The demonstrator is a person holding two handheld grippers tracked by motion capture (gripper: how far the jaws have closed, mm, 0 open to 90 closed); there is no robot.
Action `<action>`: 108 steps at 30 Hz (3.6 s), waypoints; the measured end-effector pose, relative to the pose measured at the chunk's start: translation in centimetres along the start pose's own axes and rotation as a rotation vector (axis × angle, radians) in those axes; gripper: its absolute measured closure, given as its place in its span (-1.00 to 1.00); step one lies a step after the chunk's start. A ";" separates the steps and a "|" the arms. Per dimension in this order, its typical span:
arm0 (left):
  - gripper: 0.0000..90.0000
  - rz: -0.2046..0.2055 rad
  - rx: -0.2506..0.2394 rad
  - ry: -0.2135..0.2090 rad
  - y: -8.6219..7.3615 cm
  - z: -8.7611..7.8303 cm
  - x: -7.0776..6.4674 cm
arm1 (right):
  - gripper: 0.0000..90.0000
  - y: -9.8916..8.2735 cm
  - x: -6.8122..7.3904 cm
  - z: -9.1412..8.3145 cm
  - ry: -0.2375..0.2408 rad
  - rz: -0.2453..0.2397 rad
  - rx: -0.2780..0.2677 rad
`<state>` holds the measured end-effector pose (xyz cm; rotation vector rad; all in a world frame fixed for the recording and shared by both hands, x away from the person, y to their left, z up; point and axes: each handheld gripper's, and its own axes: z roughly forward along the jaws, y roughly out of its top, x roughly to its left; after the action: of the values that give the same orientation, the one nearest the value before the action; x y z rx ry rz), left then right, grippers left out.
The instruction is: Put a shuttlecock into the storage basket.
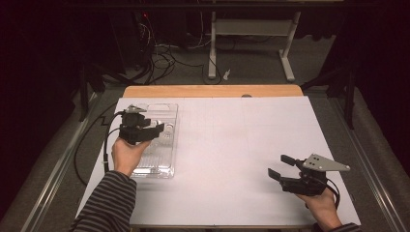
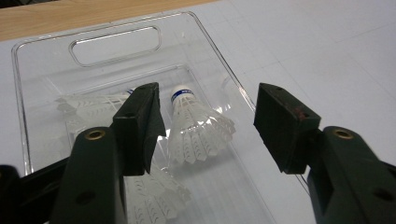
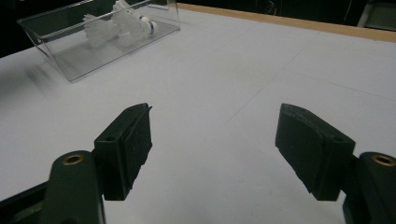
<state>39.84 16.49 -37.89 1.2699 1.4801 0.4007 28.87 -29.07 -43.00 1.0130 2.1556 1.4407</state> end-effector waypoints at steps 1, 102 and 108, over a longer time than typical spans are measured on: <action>-0.06 0.000 0.002 -0.001 0.0 0.0 0.0 | -0.38 0.0 0.0 0.0 0.000 -0.001 0.001; -0.10 0.015 -0.027 -0.194 -2.9 -5.8 -1.8 | -0.38 0.0 0.0 -0.2 -0.010 -0.005 -0.007; -0.11 0.016 -0.031 -0.208 -3.2 -6.3 -2.0 | -0.38 0.0 0.0 -0.1 -0.011 -0.005 -0.006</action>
<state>32.55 15.95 -37.22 1.2594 1.2845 0.2913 28.81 -29.13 -42.93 1.0098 2.1431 1.4357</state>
